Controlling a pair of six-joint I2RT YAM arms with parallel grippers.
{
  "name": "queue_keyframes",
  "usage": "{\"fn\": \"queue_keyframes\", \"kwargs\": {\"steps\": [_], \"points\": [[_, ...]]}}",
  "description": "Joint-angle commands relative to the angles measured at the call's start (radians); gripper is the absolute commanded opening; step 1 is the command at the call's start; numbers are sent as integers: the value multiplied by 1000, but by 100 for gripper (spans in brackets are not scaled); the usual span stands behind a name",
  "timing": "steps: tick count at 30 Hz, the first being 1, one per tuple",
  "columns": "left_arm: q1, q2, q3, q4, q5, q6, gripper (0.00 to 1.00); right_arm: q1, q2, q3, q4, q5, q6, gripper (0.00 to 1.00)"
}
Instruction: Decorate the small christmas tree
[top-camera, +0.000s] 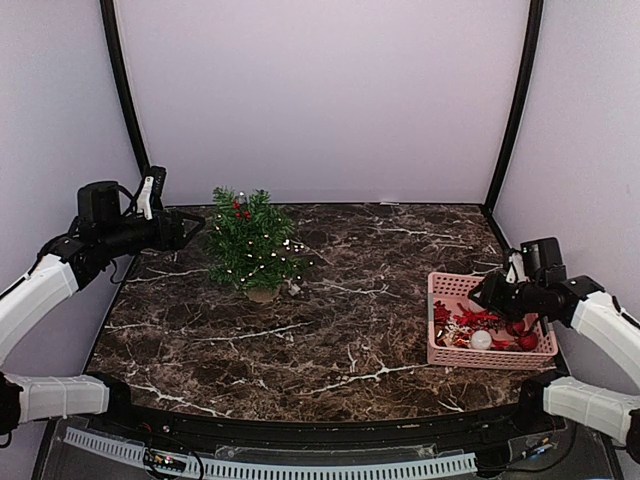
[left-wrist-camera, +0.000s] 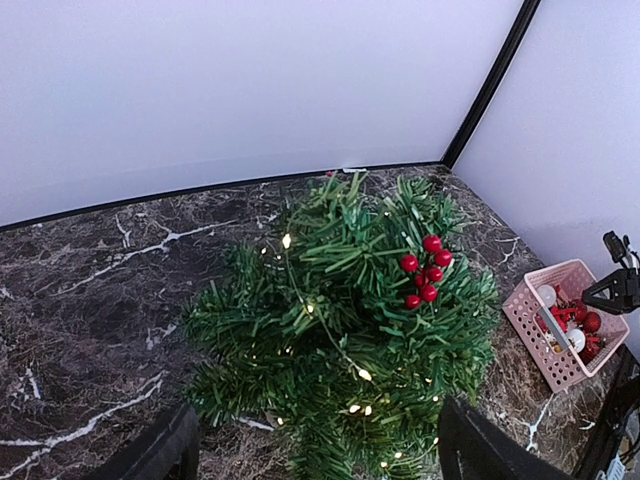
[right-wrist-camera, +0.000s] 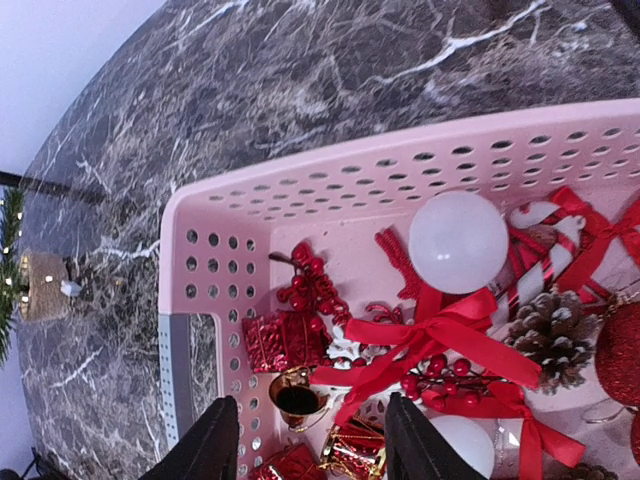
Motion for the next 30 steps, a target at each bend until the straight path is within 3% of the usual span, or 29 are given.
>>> {"fn": "queue_keyframes", "kwargs": {"steps": [1,4,17,30], "points": [[5,-19,-9,28,9,14,84,4,-53,66,-43,159,1,53],[5,-18,-10,29,6,15,84,4,-67,56,-10,163,20,55],[5,-9,-10,28,8,13,84,54,145,23,30,127,106,37],[6,-1,-9,32,20,3,84,97,162,0,33,139,144,34]]}}
